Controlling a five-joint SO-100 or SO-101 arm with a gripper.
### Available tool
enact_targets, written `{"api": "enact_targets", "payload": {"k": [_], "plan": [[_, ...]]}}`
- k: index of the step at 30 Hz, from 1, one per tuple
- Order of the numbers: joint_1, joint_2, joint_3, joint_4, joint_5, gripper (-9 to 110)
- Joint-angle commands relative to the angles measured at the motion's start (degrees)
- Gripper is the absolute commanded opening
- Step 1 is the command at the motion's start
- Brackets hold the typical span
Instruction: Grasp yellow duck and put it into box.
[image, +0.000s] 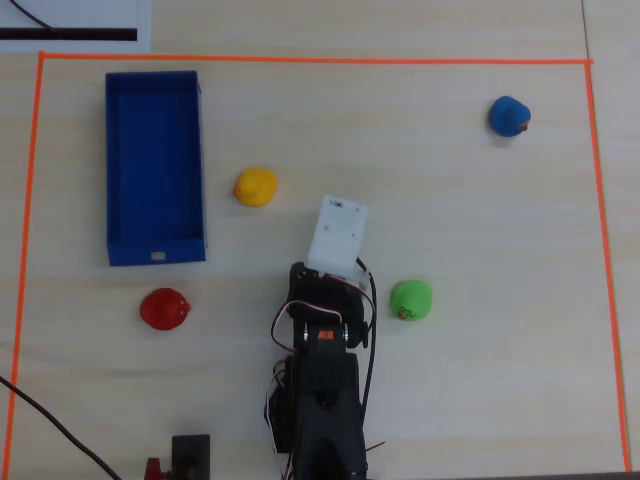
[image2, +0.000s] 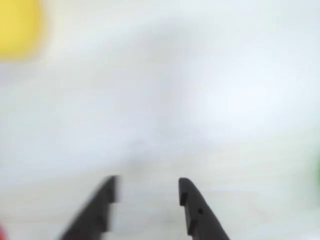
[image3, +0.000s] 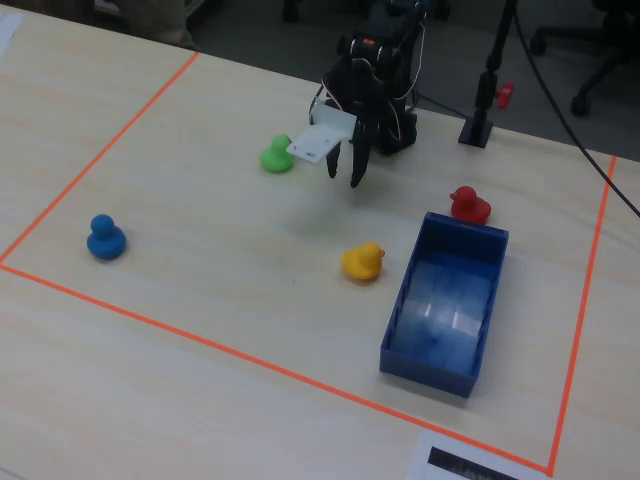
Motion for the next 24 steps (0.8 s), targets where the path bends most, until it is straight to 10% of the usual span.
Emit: {"api": "enact_targets", "payload": {"k": [1,24], "plan": [[-1.5,-19.7,-23.3,-3.4,1.1,34],[-12.6,-60.9,-37.4,-25.5,10.5,40]]}}
